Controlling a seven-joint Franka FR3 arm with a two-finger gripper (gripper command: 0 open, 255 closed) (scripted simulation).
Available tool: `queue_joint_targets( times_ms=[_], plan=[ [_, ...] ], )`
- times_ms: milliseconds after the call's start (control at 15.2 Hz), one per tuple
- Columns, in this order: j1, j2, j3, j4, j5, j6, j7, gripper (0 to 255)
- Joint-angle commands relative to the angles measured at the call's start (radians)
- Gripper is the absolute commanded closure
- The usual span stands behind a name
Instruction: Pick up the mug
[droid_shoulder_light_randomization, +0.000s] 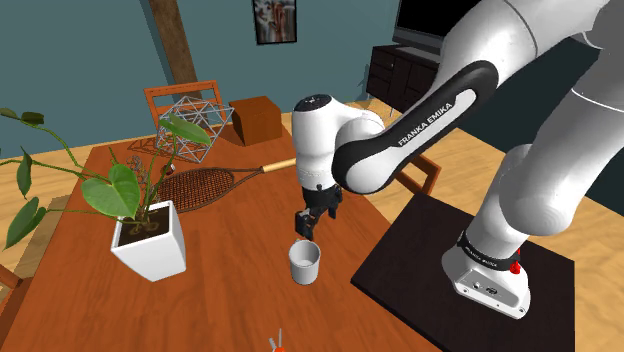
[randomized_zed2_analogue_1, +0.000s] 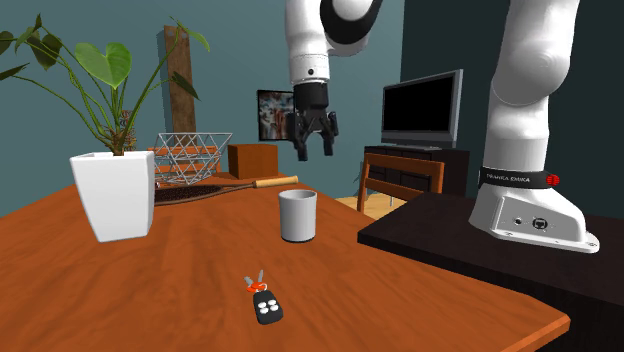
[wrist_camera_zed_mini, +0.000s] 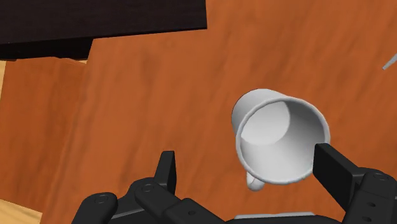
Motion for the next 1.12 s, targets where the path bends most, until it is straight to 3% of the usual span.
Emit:
queue_joint_targets(
  times_ms=[0,396,1056],
  plan=[
    [0.006,0.085,0.024,0.042,-0.050,0.032,0.072,0],
    [0.077,0.353,0.024,0.196,-0.239,0.093,0.285,0],
    [0.118,0.465,-0.023,0.210,-0.323,0.176,0.347,0]
  ],
)
